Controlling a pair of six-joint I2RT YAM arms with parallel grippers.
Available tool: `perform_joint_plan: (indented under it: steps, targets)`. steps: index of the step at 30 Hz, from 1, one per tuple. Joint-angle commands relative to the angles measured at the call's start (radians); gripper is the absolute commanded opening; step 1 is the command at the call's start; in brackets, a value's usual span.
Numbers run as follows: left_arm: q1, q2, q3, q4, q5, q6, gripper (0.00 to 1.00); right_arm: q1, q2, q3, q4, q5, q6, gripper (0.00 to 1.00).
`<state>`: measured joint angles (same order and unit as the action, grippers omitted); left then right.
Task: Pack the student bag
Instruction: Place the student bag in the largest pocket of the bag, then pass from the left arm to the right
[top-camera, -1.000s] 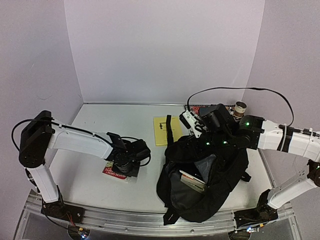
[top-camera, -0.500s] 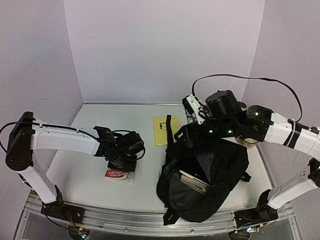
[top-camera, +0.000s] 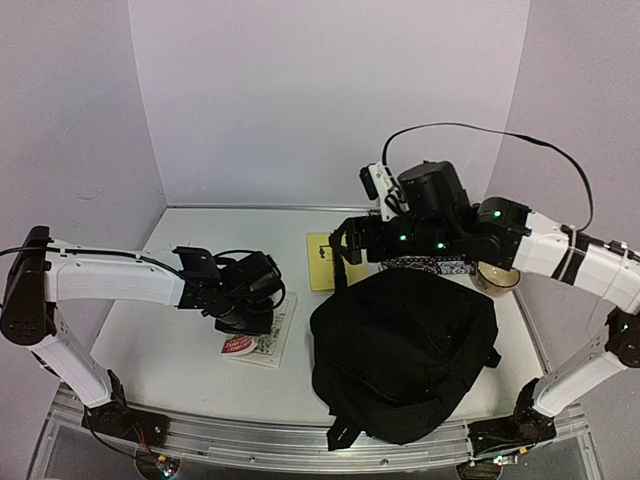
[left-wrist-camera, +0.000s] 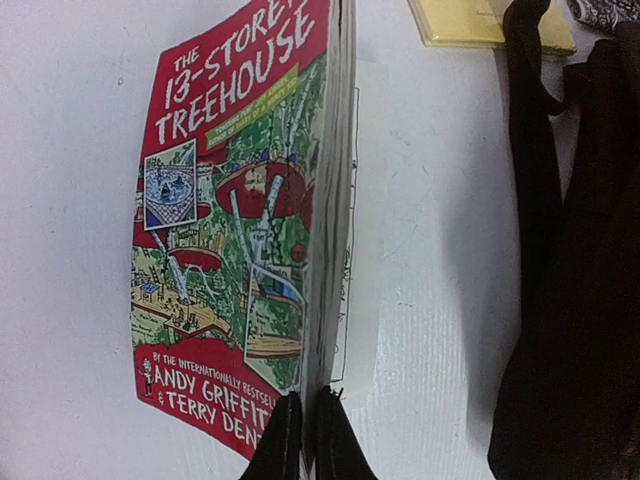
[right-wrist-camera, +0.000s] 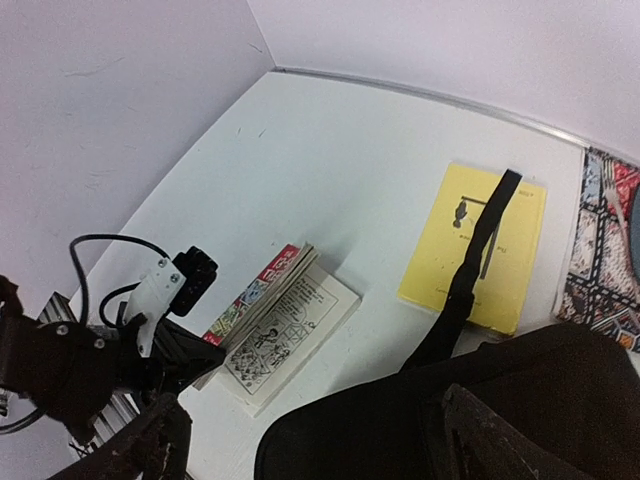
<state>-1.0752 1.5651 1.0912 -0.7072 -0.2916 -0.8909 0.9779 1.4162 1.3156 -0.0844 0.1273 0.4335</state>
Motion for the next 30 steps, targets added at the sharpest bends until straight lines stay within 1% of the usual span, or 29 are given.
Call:
perform_joint_plan:
  steps: [1, 5, 11, 15, 17, 20, 23, 26, 30]
  targets:
    - [-0.005, -0.075, -0.006, 0.116, -0.021, -0.01, 0.0, 0.001, 0.095, -0.04, 0.093, -0.04, 0.158, 0.87]
    - [-0.005, -0.095, -0.05, 0.201, 0.001, -0.003, 0.0, 0.001, 0.191, -0.025, 0.141, -0.068, 0.219, 0.87]
    - [-0.006, -0.088, -0.083, 0.279, 0.025, 0.005, 0.0, 0.001, 0.355, 0.027, 0.199, -0.099, 0.297, 0.87]
    - [-0.005, -0.073, -0.087, 0.311, 0.043, 0.019, 0.0, 0.001, 0.44, 0.05, 0.275, -0.124, 0.363, 0.87]
    - [-0.004, -0.065, -0.087, 0.325, 0.052, 0.023, 0.0, 0.001, 0.477, 0.064, 0.311, -0.166, 0.388, 0.87]
    - [-0.005, -0.06, -0.089, 0.343, 0.066, 0.028, 0.0, 0.002, 0.533, 0.097, 0.332, -0.208, 0.419, 0.88]
    - [-0.004, -0.055, -0.094, 0.353, 0.07, 0.032, 0.0, 0.0, 0.568, 0.105, 0.362, -0.21, 0.45, 0.87]
    - [-0.005, -0.049, -0.096, 0.364, 0.078, 0.033, 0.0, -0.005, 0.616, 0.128, 0.368, -0.213, 0.473, 0.84]
    - [-0.004, -0.045, -0.097, 0.377, 0.091, 0.042, 0.0, -0.011, 0.666, 0.147, 0.369, -0.201, 0.501, 0.76]
